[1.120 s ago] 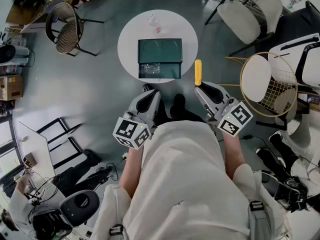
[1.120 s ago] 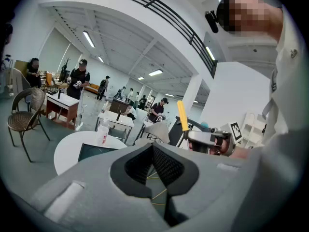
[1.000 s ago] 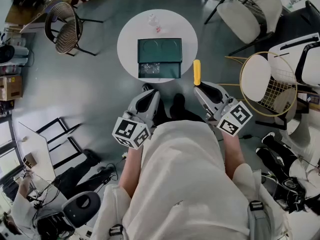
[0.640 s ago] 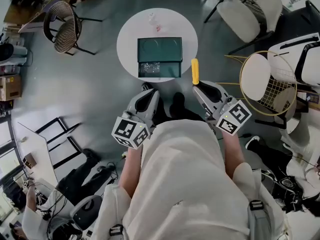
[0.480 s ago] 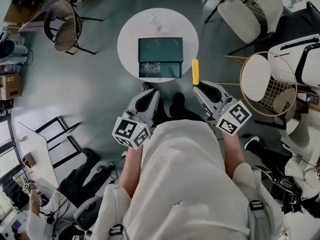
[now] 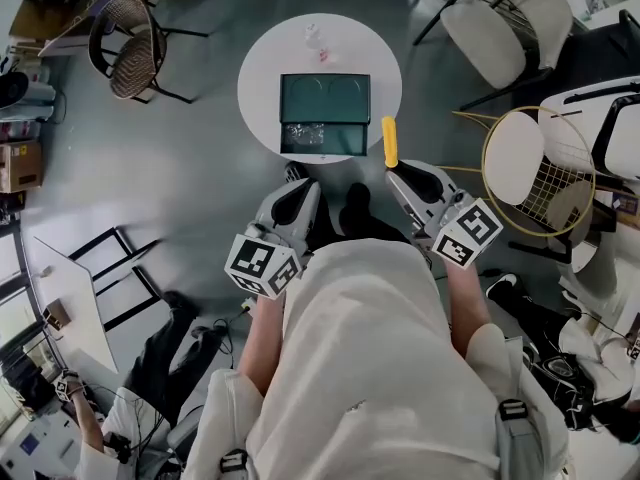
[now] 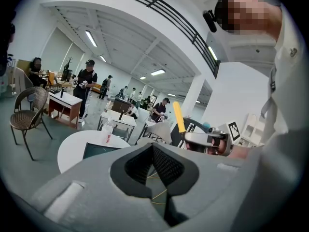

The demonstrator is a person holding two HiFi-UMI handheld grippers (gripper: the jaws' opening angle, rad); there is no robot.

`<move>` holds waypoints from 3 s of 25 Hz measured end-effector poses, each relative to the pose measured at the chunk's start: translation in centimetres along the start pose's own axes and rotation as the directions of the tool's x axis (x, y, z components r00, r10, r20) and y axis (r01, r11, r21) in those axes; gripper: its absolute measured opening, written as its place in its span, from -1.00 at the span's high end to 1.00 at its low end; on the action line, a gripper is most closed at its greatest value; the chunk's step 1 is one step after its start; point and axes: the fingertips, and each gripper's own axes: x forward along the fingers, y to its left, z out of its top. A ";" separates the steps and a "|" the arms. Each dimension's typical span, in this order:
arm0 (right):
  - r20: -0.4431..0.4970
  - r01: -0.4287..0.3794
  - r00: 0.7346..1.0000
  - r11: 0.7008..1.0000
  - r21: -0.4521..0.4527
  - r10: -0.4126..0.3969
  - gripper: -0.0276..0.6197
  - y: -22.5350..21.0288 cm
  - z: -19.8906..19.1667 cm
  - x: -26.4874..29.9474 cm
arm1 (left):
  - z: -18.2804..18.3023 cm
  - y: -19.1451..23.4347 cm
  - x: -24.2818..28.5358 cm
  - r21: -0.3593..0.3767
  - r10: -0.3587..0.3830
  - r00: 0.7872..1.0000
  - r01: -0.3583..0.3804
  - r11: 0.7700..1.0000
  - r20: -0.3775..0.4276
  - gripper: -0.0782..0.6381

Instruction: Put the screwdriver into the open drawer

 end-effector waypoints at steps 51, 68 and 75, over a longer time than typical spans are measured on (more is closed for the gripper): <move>-0.592 -0.139 0.791 0.896 -0.422 -0.156 0.72 -5.1 -15.1 12.8 | -0.5 6.6 -4.7 -0.079 0.124 0.992 -0.125 0.989 -0.027 0.75; -0.724 -0.219 0.653 0.860 -0.461 -0.221 0.72 -8.8 -20.8 15.6 | 0.5 9.5 -4.2 -0.089 0.104 0.992 -0.110 0.990 -0.069 0.75; -0.764 -0.224 0.601 0.868 -0.443 -0.234 0.72 -10.3 -23.2 16.7 | 0.2 10.5 -4.3 -0.100 0.102 0.991 -0.110 0.989 -0.084 0.75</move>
